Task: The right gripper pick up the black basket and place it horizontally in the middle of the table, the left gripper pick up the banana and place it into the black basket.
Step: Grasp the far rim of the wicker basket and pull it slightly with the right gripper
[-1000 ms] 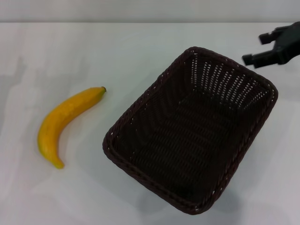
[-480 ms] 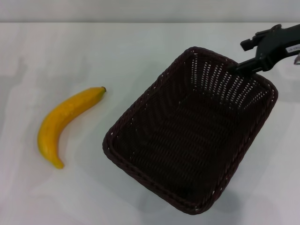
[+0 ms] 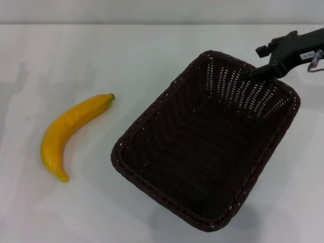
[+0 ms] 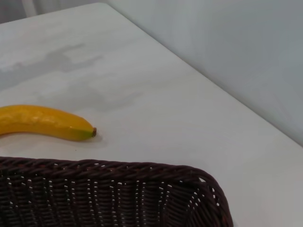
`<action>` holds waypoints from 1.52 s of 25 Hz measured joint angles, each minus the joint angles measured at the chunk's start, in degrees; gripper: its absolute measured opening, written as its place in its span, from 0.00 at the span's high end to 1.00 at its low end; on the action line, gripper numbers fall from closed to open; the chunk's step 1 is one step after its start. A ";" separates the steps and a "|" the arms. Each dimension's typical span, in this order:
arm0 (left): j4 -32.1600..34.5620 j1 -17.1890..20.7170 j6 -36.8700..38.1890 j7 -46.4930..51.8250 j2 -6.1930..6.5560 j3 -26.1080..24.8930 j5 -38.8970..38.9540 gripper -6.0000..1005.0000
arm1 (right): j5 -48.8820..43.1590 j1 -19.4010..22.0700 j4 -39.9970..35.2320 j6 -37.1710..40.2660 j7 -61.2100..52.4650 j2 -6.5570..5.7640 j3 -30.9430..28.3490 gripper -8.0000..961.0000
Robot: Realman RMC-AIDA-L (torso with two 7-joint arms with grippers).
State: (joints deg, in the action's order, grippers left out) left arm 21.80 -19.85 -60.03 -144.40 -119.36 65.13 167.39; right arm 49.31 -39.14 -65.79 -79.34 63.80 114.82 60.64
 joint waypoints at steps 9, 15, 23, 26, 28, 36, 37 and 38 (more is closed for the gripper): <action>-0.11 0.10 -0.01 0.00 0.00 0.00 -0.09 0.13 | -0.01 -0.43 3.17 1.57 0.47 0.11 0.29 0.23; -0.48 -0.23 -0.05 0.00 0.00 0.00 -0.48 0.13 | -0.01 -0.49 5.63 1.82 0.81 0.07 0.26 0.24; -0.48 -0.34 -0.08 0.00 0.00 0.00 -0.58 0.13 | -0.01 -0.43 8.20 2.27 1.48 0.13 0.28 0.25; -0.47 -0.36 -0.09 0.00 0.00 0.00 -0.59 0.13 | -0.01 -0.39 8.63 2.27 1.49 0.14 0.35 0.25; -0.46 -0.37 -0.09 0.00 0.00 0.00 -0.59 0.13 | -0.01 -0.31 8.64 2.25 1.39 0.18 0.52 0.26; -0.44 -0.37 -0.09 0.00 0.00 0.15 -0.59 0.13 | -0.01 -0.38 8.66 2.06 0.84 0.23 0.97 0.27; -0.44 -0.37 -0.09 0.00 0.00 0.16 -0.59 0.13 | -0.01 -0.40 8.66 2.13 0.64 0.23 0.97 0.27; -0.44 -0.37 -0.09 0.00 0.00 0.17 -0.58 0.13 | 0.00 -0.43 8.67 2.18 0.41 0.23 0.97 0.27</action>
State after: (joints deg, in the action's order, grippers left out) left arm 21.36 -20.22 -60.12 -144.40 -119.36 65.29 166.80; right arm 49.31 -39.57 -57.12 -77.16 64.21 115.05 61.61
